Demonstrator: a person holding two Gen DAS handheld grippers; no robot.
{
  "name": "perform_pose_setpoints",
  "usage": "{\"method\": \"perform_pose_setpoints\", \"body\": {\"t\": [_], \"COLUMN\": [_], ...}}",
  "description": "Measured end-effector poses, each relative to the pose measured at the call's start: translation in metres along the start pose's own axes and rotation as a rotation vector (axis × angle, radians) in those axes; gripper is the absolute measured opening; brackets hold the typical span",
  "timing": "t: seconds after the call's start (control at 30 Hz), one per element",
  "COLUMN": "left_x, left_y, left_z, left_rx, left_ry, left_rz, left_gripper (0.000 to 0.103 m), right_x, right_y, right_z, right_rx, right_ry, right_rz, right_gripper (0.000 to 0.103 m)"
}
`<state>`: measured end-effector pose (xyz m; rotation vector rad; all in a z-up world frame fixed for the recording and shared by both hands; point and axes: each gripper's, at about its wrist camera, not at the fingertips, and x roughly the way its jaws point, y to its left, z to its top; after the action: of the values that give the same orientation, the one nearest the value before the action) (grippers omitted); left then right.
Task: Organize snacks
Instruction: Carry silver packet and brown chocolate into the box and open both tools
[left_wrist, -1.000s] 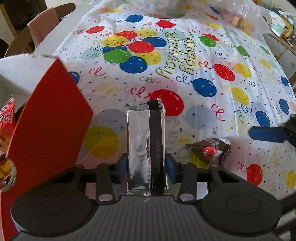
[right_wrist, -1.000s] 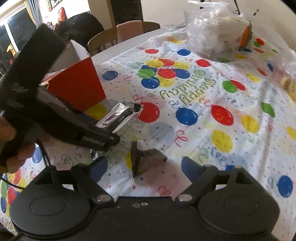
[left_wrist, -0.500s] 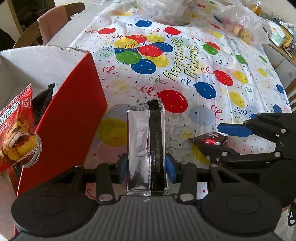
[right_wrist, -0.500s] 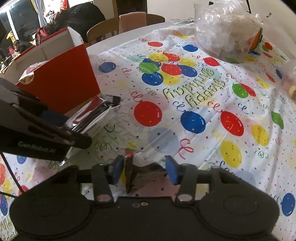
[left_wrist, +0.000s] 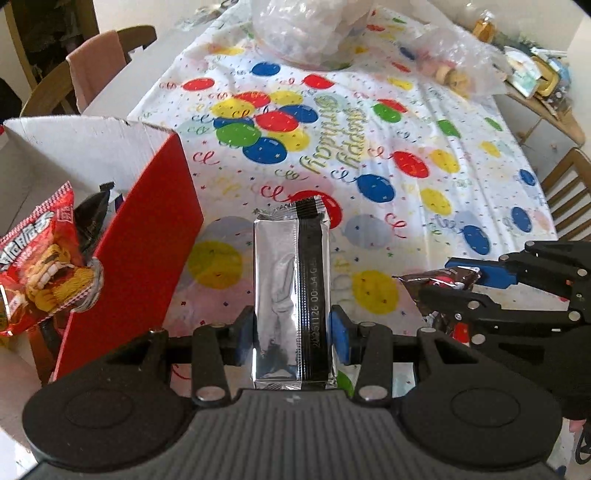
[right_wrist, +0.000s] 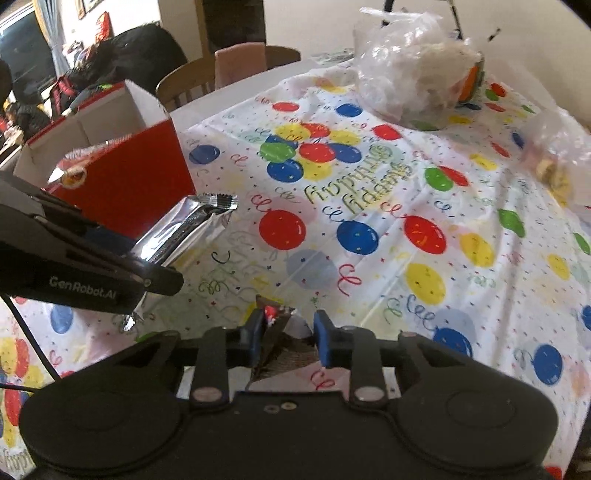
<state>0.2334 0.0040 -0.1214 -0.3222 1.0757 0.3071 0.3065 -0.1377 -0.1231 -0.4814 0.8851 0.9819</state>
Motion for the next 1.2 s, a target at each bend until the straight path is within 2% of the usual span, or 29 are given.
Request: {"method": "perform_pose_setpoints", "body": {"t": [0.33, 0.6, 0.93, 1.2], "left_x": [-0.057, -0.100, -0.146, -0.164], "left_y": [-0.005, 0.014, 0.059, 0.113], "left_z": [-0.009, -0.018, -0.019, -0.008], "left_rx": [0.046, 0.066, 0.085, 0.078], "left_ry": [-0.071, -0.112, -0.181, -0.210], "left_rz": [-0.052, -0.083, -0.081, -0.049], "left_gripper": [0.042, 0.042, 0.042, 0.042], "right_x": [-0.066, -0.110, -0.137, -0.131], "right_y": [0.021, 0.044, 0.089, 0.133], "right_z": [-0.005, -0.006, 0.017, 0.049], "right_rx": [0.069, 0.126, 0.137, 0.122], "right_ry": [-0.070, -0.121, -0.194, -0.231], "right_rz": [-0.057, -0.092, -0.086, -0.074], "right_gripper": [0.027, 0.027, 0.027, 0.027]}}
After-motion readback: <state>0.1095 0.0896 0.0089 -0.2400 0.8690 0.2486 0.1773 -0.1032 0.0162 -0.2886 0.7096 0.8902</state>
